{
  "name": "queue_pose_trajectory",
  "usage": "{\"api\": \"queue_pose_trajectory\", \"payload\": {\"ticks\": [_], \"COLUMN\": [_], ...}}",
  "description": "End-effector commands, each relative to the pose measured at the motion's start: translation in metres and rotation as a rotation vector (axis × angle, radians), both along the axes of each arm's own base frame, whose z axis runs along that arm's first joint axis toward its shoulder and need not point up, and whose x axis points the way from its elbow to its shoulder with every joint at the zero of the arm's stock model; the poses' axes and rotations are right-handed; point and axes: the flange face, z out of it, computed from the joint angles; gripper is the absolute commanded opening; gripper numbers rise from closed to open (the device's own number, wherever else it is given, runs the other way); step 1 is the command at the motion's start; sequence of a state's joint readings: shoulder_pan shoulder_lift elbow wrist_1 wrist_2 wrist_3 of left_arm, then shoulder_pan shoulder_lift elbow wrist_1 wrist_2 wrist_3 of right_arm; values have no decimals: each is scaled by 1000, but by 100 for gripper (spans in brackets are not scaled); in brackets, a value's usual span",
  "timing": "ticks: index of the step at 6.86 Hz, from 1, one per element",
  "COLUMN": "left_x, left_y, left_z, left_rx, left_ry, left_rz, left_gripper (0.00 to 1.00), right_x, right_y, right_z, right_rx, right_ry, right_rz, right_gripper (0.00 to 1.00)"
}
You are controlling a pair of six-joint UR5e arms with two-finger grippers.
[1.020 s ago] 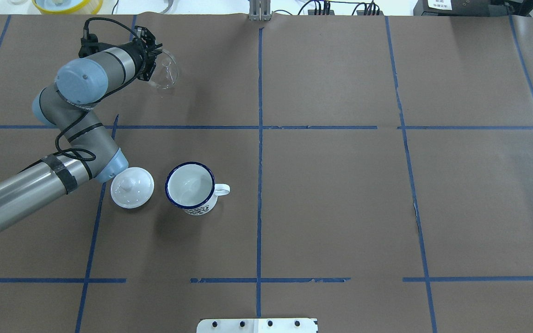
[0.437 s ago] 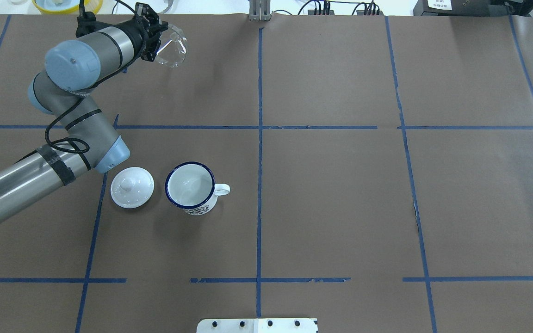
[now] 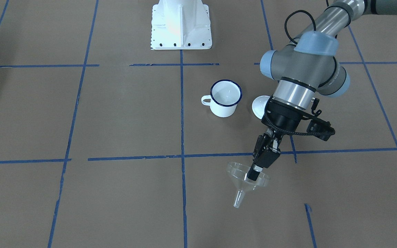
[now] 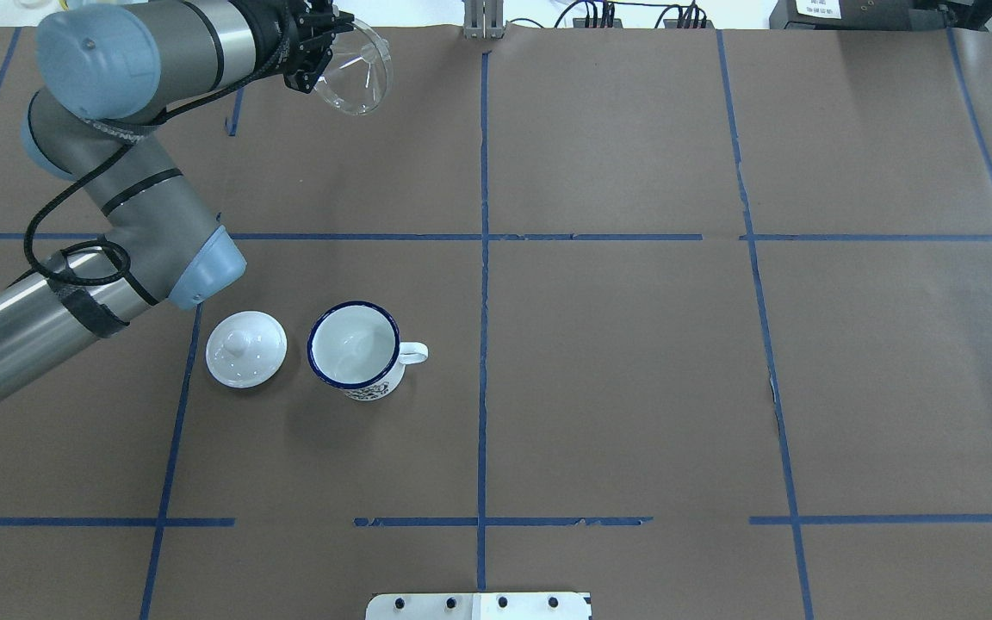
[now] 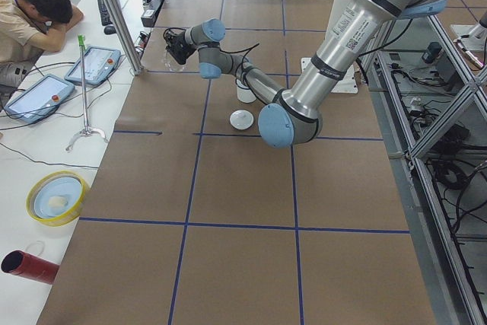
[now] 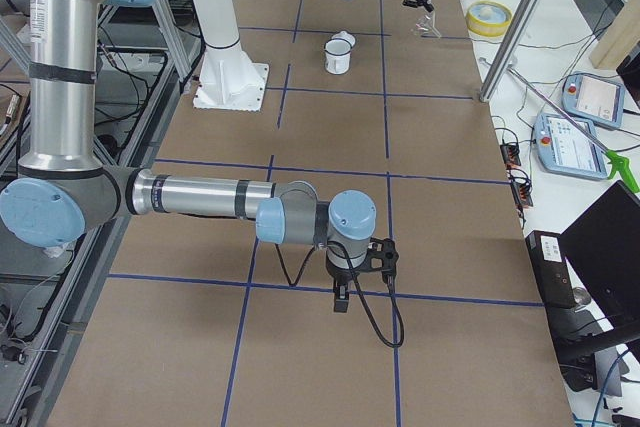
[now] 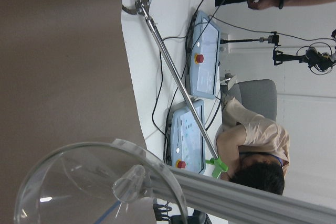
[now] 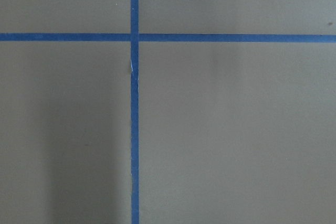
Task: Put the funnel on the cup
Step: 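Lift the funnel with the left gripper and carry it toward the mug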
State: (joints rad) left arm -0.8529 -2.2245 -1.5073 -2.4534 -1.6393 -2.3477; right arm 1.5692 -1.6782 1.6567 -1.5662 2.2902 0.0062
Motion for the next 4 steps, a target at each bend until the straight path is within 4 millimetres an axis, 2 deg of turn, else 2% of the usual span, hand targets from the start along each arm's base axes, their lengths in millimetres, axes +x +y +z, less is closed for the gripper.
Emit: {"api": "queue_pose_trajectory", "payload": {"ticks": [1,2,3,4], "left_x": [-45,-56,-46,-11], "left_y": [70,93,119,152], "left_z": [-84,-101,-104,-101], "left_rx": [18,-3,1,2], "left_ry": [-102,-188,-262,-423], "left_rz": [148,219,322,463], "left_gripper": [0,0,0,0], "right_x": [0,0,0,0], "right_y": [0,0,0,0], "right_z": [0,0,0,0], "right_rx": [0,0,0,0], "right_ry": [0,0,0,0], "right_rz": [0,0,0,0], "right_gripper": [100,100,100,100]}}
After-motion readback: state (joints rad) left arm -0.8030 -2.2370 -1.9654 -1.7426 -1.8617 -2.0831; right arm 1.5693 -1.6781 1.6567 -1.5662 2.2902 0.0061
